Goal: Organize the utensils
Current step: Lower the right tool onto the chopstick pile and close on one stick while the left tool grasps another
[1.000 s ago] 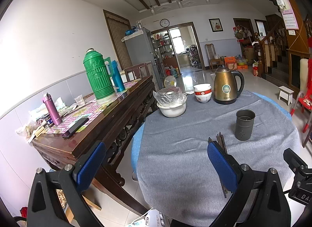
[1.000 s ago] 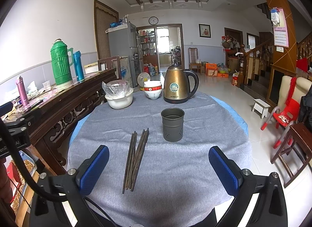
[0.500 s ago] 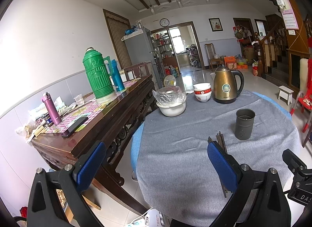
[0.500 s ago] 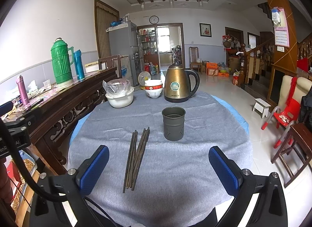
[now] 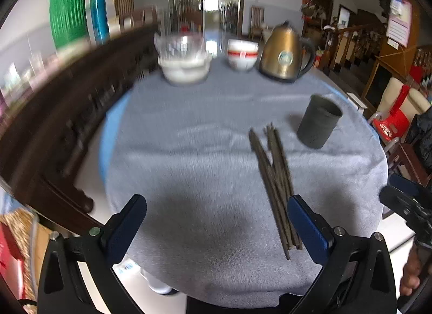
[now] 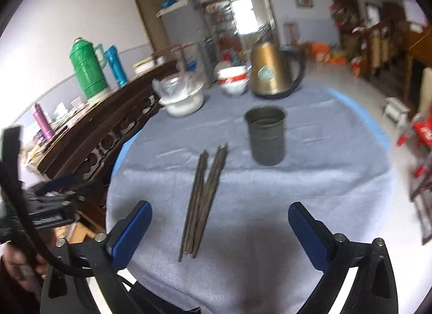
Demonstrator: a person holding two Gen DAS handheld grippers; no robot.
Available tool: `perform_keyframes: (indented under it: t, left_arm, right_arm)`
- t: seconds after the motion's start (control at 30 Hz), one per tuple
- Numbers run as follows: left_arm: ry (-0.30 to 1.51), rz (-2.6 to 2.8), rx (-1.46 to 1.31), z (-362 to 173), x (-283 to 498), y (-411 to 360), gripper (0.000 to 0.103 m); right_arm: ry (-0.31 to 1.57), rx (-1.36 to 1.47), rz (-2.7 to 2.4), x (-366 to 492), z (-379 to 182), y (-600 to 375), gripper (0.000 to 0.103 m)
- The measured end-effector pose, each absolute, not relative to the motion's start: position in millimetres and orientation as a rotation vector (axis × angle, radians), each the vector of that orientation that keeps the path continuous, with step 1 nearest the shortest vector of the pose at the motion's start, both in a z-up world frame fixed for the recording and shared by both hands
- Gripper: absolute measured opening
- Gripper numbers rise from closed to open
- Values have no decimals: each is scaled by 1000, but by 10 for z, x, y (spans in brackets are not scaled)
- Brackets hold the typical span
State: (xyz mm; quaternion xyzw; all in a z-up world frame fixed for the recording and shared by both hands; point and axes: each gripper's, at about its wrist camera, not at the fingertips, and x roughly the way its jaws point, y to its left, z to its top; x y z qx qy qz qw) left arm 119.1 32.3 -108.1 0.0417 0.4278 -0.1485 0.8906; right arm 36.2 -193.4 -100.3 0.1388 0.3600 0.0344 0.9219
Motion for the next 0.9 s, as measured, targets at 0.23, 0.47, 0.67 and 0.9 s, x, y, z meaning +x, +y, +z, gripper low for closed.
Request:
perform_keyframes:
  t: [0.23, 0.47, 0.67, 0.9]
  left_arm:
    - [1026, -379, 2, -1493, 1614, 332, 84]
    - [1178, -479, -97, -1837, 1975, 125, 49]
    - [1211, -533, -80, -1937, 2090, -174, 47]
    - [1249, -525, -77, -2003, 2287, -347, 47]
  right_arm:
    - [918, 388, 163, 1231, -1653, -1950, 49]
    - [1031, 527, 199, 1680, -2187, -1931, 36]
    - [1064, 568, 219, 1764, -2299, -1993, 22]
    - [1065, 513, 234, 1761, -2255, -1991, 15]
